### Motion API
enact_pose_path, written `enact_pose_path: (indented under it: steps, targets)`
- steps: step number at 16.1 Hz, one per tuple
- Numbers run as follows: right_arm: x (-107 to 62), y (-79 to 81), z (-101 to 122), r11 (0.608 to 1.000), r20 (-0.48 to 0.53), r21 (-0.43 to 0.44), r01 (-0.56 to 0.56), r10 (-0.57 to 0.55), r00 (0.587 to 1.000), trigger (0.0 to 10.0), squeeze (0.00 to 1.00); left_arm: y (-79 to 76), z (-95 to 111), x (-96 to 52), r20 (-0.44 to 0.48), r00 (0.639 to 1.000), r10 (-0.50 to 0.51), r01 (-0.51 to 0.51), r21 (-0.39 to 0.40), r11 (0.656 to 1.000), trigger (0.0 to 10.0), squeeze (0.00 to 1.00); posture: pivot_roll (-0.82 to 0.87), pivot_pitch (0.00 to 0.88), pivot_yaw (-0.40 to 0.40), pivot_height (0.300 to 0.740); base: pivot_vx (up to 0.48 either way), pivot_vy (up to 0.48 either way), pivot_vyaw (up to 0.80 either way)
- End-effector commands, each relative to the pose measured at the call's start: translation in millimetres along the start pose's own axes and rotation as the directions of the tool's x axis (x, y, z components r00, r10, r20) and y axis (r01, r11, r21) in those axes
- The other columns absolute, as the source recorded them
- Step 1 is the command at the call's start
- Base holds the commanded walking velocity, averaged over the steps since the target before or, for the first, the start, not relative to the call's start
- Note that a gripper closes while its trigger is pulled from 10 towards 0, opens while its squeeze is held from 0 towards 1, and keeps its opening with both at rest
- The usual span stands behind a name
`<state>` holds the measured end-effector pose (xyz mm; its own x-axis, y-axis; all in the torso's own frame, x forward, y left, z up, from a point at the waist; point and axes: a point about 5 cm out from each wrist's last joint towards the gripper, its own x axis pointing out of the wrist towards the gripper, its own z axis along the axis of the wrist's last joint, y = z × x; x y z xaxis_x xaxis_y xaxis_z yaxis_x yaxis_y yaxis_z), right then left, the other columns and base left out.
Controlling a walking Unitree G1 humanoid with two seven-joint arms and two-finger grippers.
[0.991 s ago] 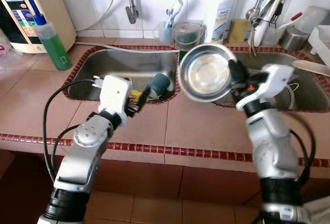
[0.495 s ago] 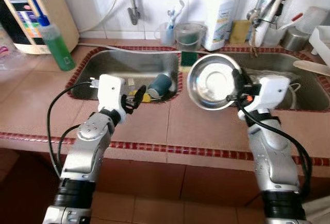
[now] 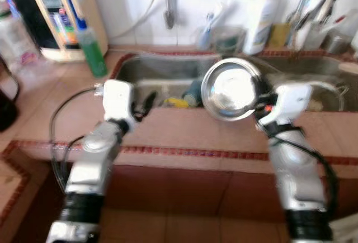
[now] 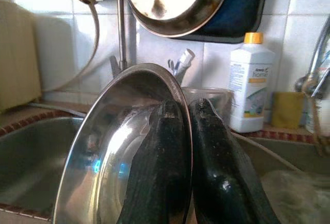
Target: Kitchen organization
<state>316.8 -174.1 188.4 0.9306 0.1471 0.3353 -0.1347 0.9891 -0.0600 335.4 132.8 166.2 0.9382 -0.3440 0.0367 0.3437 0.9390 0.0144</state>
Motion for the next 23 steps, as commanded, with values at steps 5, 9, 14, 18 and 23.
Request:
enact_pose_path:
  steps: [5,9,14,18,23]
  targets:
    - [2.8,8.4,5.4,1.000,0.030,0.001,-0.025,0.025,0.999,10.0,0.00,-2.5,2.0,-7.9,0.034,0.998,-0.059,0.055,0.108,0.993,10.0,0.00,-0.18,0.021,0.039,0.740,0.000,0.000,0.00]
    - [2.5,7.9,4.5,1.000,0.024,-0.004,-0.026,0.027,0.999,10.0,0.00,-7.3,1.2,-11.0,0.036,0.991,-0.127,0.122,0.123,0.985,10.0,0.00,-0.18,0.021,0.040,0.740,0.000,0.000,0.00]
    - [1.7,6.1,3.4,1.000,0.020,-0.009,-0.014,0.014,1.000,10.0,0.00,-9.1,2.6,-12.1,0.043,0.986,-0.159,0.152,0.129,0.980,10.0,0.00,-0.19,0.017,0.048,0.740,0.236,0.000,0.00]
    - [1.9,3.4,2.9,1.000,0.017,-0.011,-0.001,0.001,1.000,10.0,0.00,-10.4,3.0,-11.4,0.045,0.984,-0.172,0.164,0.136,0.977,10.0,0.00,-0.19,0.016,0.049,0.740,0.335,0.000,0.00]
    - [3.0,2.1,3.5,1.000,0.017,-0.015,0.001,0.000,1.000,10.0,0.00,-10.6,3.1,-11.5,0.045,0.984,-0.173,0.166,0.134,0.977,10.0,0.00,-0.19,0.019,0.045,0.740,0.343,0.000,0.00]
